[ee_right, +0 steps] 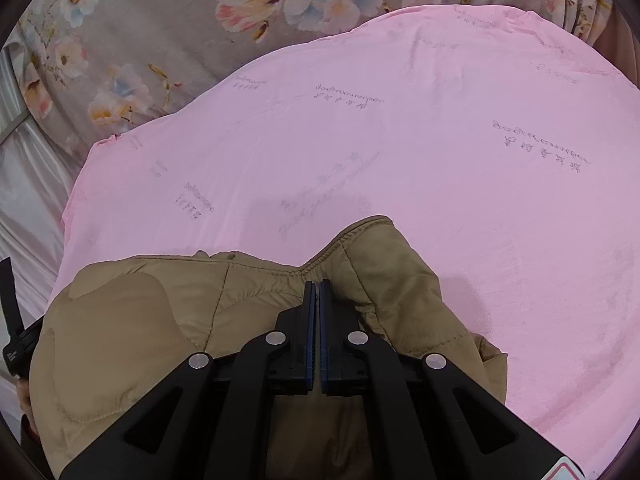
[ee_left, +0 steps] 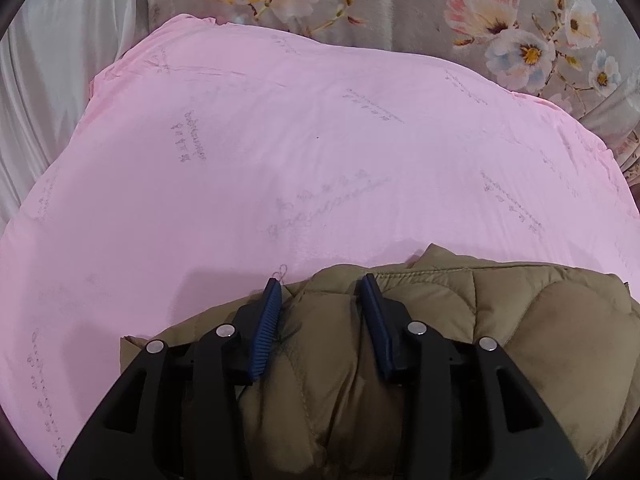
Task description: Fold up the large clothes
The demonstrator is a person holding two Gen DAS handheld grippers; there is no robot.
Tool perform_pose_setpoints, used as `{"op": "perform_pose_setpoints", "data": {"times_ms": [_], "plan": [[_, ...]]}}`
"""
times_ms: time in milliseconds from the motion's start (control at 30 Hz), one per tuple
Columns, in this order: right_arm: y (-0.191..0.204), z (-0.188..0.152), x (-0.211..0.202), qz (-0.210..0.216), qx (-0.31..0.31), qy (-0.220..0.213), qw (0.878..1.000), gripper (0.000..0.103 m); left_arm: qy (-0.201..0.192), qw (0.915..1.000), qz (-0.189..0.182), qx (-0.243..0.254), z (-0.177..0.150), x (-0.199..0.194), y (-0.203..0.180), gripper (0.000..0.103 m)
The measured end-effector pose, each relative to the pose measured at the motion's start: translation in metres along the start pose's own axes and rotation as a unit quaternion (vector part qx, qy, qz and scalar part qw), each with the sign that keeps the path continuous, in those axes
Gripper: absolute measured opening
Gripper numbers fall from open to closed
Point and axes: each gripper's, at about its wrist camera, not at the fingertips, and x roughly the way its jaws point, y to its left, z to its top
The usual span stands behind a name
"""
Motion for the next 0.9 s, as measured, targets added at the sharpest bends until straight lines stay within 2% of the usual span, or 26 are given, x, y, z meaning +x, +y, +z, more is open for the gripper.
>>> {"op": "perform_pose_setpoints", "data": {"times_ms": [367,400,467,500,533,600,700,800,900], "plan": [[-0.002,0.001,0.003,0.013,0.009,0.001,1.0,0.0,-0.001,1.0,-0.002,-0.004,0.001,0.003,0.0,0.043],[-0.001,0.002,0.001,0.011,0.007,0.001,1.0,0.0,0.001,1.0,-0.002,-0.004,0.001,0.002,0.001,0.043],[0.008,0.004,-0.014,-0.019,-0.005,-0.01,1.0,0.001,0.005,0.9998,0.017,-0.003,0.005,-0.006,0.001,0.045],[0.017,0.005,-0.025,-0.022,-0.016,-0.023,0.999,0.011,0.002,0.9997,0.024,-0.002,0.006,-0.015,0.0,0.044],[0.03,0.006,-0.041,-0.018,-0.03,-0.044,0.998,0.014,-0.009,0.9998,0.019,-0.004,0.009,-0.032,-0.003,0.043],[0.056,0.01,-0.063,-0.004,-0.053,-0.067,0.996,0.014,-0.034,0.9994,-0.002,-0.003,0.014,-0.063,-0.013,0.045],[0.098,0.013,-0.069,0.03,-0.083,-0.062,0.994,0.014,-0.059,0.9977,-0.006,0.033,0.022,-0.095,-0.051,0.049],[0.134,0.008,-0.053,0.028,-0.117,-0.048,0.992,0.014,-0.053,0.9965,-0.003,0.065,0.022,-0.093,-0.093,0.049],[0.147,-0.001,-0.029,0.021,-0.136,-0.024,0.99,0.014,-0.03,0.9962,0.025,0.079,0.012,-0.067,-0.116,0.049]]}}
